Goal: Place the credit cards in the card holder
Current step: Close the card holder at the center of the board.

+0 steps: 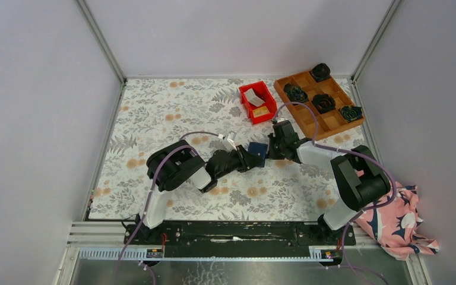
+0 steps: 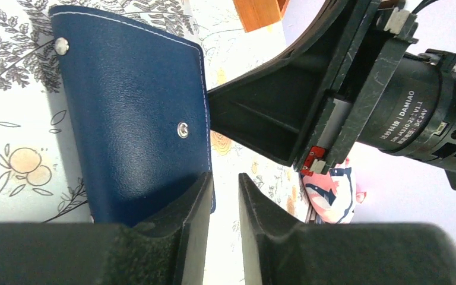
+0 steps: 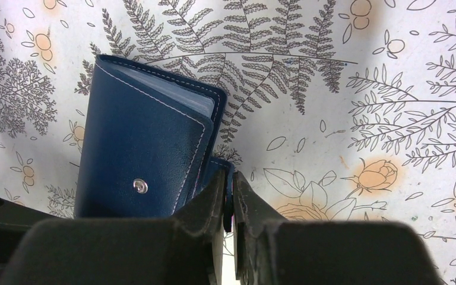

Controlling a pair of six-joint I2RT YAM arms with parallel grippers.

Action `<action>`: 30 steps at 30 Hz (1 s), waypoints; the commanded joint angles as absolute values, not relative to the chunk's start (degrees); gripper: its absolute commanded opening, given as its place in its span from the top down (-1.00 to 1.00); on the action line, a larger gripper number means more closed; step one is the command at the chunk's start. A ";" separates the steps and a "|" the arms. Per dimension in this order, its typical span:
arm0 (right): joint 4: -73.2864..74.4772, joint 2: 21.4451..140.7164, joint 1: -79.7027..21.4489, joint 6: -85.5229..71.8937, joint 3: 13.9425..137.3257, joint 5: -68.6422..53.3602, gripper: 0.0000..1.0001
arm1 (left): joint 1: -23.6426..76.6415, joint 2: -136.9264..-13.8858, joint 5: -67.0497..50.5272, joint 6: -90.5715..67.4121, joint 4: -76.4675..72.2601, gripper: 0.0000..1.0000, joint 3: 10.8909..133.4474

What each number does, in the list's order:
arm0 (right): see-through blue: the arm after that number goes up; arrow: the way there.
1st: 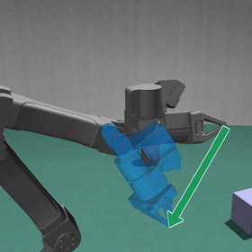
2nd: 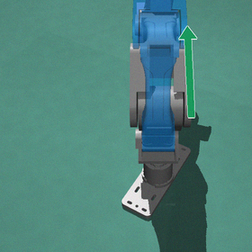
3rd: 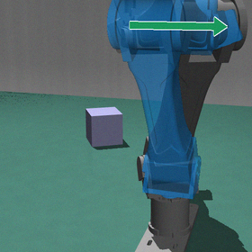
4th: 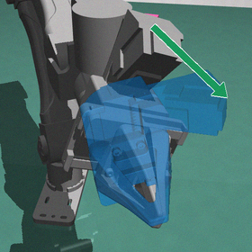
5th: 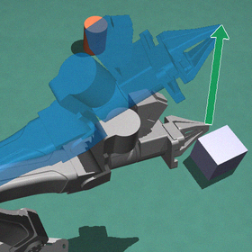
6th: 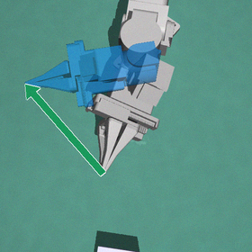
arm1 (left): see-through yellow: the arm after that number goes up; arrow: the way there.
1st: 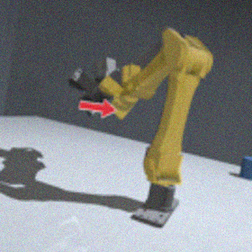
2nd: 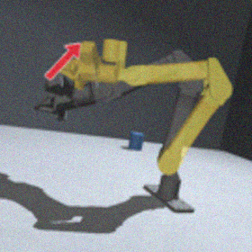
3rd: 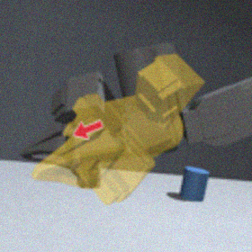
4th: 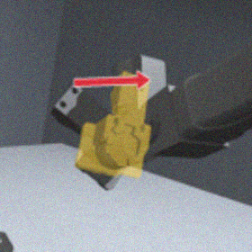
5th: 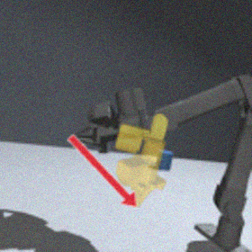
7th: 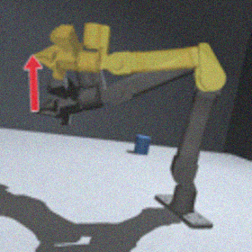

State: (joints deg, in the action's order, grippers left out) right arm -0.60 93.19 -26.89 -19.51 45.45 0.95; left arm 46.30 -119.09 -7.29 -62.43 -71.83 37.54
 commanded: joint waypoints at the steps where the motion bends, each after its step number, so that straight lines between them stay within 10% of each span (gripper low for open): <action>1: -2.03 91.58 -27.45 -20.03 45.05 2.79 0.95 | 46.64 -120.83 -5.18 -62.87 -80.18 0.44 36.65; 10: -1.64 91.44 -27.47 -19.29 44.92 3.92 0.91 | 46.58 -120.03 -3.50 -62.62 -76.29 0.67 36.70; 17: -0.55 89.92 -27.44 -18.73 45.97 4.71 0.49 | 47.78 -116.51 1.64 -60.26 -64.75 1.00 37.58; 30: 1.74 87.70 -27.44 -17.54 47.61 5.89 0.32 | 49.24 -115.28 5.00 -58.24 -55.82 1.00 40.08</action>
State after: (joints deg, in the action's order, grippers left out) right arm 1.21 90.96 -26.94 -18.72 45.25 4.01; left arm 48.64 -116.49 1.63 -60.90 -60.55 38.85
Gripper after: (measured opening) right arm 0.337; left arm 0.011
